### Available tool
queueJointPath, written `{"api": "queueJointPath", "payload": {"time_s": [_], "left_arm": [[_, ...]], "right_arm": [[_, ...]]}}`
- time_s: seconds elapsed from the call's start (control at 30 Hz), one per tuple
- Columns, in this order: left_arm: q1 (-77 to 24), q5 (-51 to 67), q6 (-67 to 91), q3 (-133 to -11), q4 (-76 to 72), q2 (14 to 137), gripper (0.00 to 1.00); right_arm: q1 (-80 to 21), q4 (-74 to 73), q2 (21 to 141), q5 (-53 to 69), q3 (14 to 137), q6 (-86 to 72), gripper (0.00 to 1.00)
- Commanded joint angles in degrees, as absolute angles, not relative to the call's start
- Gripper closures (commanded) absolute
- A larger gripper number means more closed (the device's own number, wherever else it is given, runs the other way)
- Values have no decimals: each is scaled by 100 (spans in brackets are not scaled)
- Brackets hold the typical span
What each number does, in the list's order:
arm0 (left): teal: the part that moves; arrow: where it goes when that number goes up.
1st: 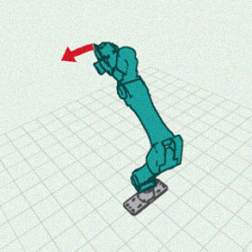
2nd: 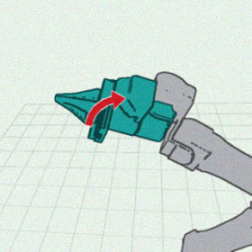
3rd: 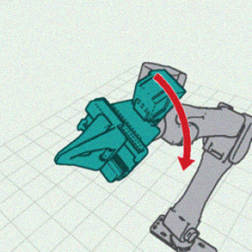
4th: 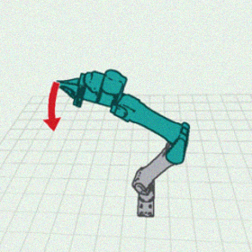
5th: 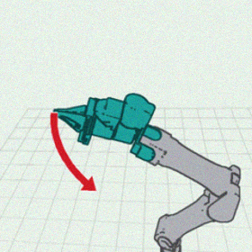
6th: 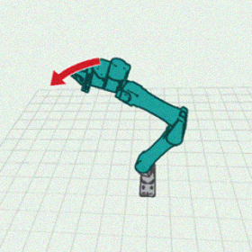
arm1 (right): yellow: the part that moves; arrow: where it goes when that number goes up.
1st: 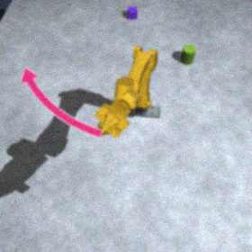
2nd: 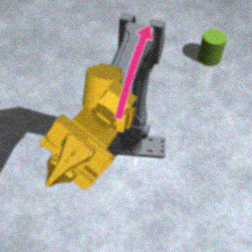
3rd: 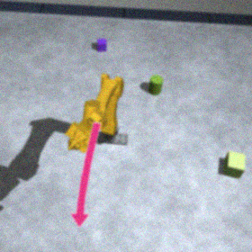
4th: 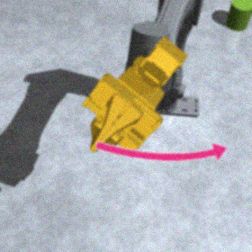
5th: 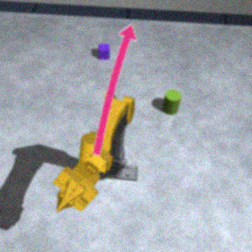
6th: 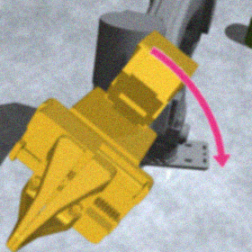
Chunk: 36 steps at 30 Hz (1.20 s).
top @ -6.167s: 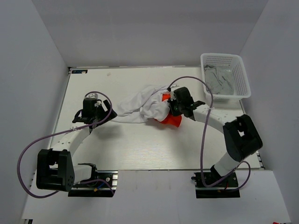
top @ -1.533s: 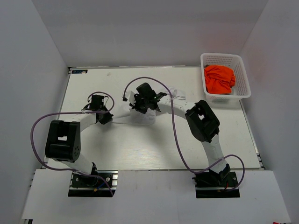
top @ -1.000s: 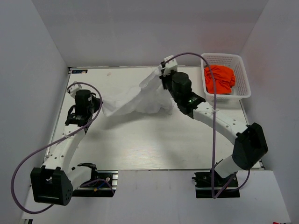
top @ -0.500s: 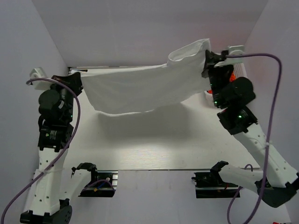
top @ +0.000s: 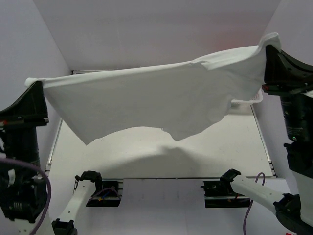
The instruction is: Fold and stack the t-shirts
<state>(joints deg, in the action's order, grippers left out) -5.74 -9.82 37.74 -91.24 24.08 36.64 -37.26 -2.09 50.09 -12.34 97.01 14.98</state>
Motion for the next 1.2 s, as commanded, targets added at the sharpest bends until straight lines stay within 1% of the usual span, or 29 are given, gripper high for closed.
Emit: {"api": "queueJointPath", "payload": {"time_s": [0.0, 0.13, 0.27, 0.3, 0.33, 0.4, 0.43, 0.47, 0.53, 0.6, 0.63, 0.67, 0.7, 0.73, 0.77, 0.8, 0.83, 0.87, 0.9, 0.93, 0.97, 1.0, 1.03, 1.07, 1.1, 1.13, 1.17], "left_arm": [[-519, -1020, 3533, -9308, 2725, 3586, 100], [-519, -967, 3533, -9124, 2672, 3507, 100], [-519, -914, 3586, -8650, 2435, 3744, 100], [-519, -984, 3656, -8414, 2374, 3909, 100], [-519, -1063, 3656, -8307, 2321, 4024, 100], [-519, -1378, 3718, -8008, 2320, 4436, 100], [-519, -1484, 3796, -7868, 2320, 4578, 100], [-519, -1677, 3797, -7544, 2225, 4718, 100], [-519, -1871, 3928, -7191, 2040, 5166, 100], [-519, -2100, 4078, -6681, 1777, 5535, 100], [-519, -2101, 4148, -6358, 1671, 5981, 100], [-519, -2153, 4209, -6224, 1548, 6255, 100], [-519, -2206, 4271, -6127, 1451, 6554, 99], [-519, -2293, 4358, -6126, 1450, 6879, 95], [-519, -2355, 4412, -6126, 1450, 7630, 77], [-466, -2355, 4412, -6222, 1450, 8029, 62], [-466, -2425, 4412, -6588, 1659, 8433, 45], [-466, -2513, 4412, -6844, 1844, 9247, 11], [-466, -2514, 4499, -7142, 2115, 9638, 0], [-466, -2609, 4552, -7807, 2414, 10007, 0], [-466, -2715, 4553, -8118, 2948, 10341, 0], [-466, -2716, 4553, -8408, 3144, 10632, 0], [-466, -2716, 4553, -8872, 3303, 11087, 0], [-466, -2716, 4553, -9051, 3505, 11257, 0], [-466, -2716, 4553, -9175, 3568, 11372, 0], [-466, -2646, 4553, -9315, 3568, 11434, 0], [-466, -2646, 4553, -9316, 3568, 11435, 0]], "right_arm": [[-3718, -114, 4808, -976, 9914, 1556, 100], [-3700, -70, 4913, -1142, 9730, 1652, 100], [-3718, 1255, 5123, -1669, 8836, 1889, 100], [-3744, 1544, 5333, -2192, 8642, 1951, 100], [-3718, 1834, 5457, -2389, 8492, 2090, 100], [-3709, 2380, 5878, -2994, 8140, 2258, 100], [-3700, 2556, 6019, -3119, 7730, 2372, 100], [-3631, 3106, 6438, -3416, 7621, 2417, 100], [-3578, 3269, 6801, -3602, 7428, 2479, 100], [-3393, 3366, 7572, -3761, 7225, 2190, 100], [-3314, 3366, 7750, -3797, 7146, 2075, 100], [-3105, 3349, 8161, -3762, 7067, 1578, 100], [-3050, 3253, 8583, -3509, 7058, 1408, 100], [-2980, 3191, 9031, -3455, 7092, 1258, 100], [-2797, 3095, 9253, -3367, 7180, 813, 100], [-2734, 3042, 9934, -3062, 7329, 713, 100], [-2716, 2963, 10175, -2989, 7426, 547, 100], [-2638, 2744, 10413, -2919, 7888, 354, 100], [-2611, 2403, 10598, -2753, 8093, 273, 97], [-2576, 2025, 11165, -2612, 8260, 272, 79], [-2575, 1856, 11336, -2593, 8601, 246, 68], [-2575, 1646, 11547, -2628, 8857, 307, 57], [-2575, 1487, 11705, -2628, 8929, 342, 21], [-2558, 1442, 11785, -2619, 9025, 334, 18], [-2575, 1415, 11777, -2602, 9035, 343, 12], [-2566, 1424, 11769, -2584, 8974, 343, 10], [-2566, 1346, 11734, -2610, 8965, 325, 10]]}}
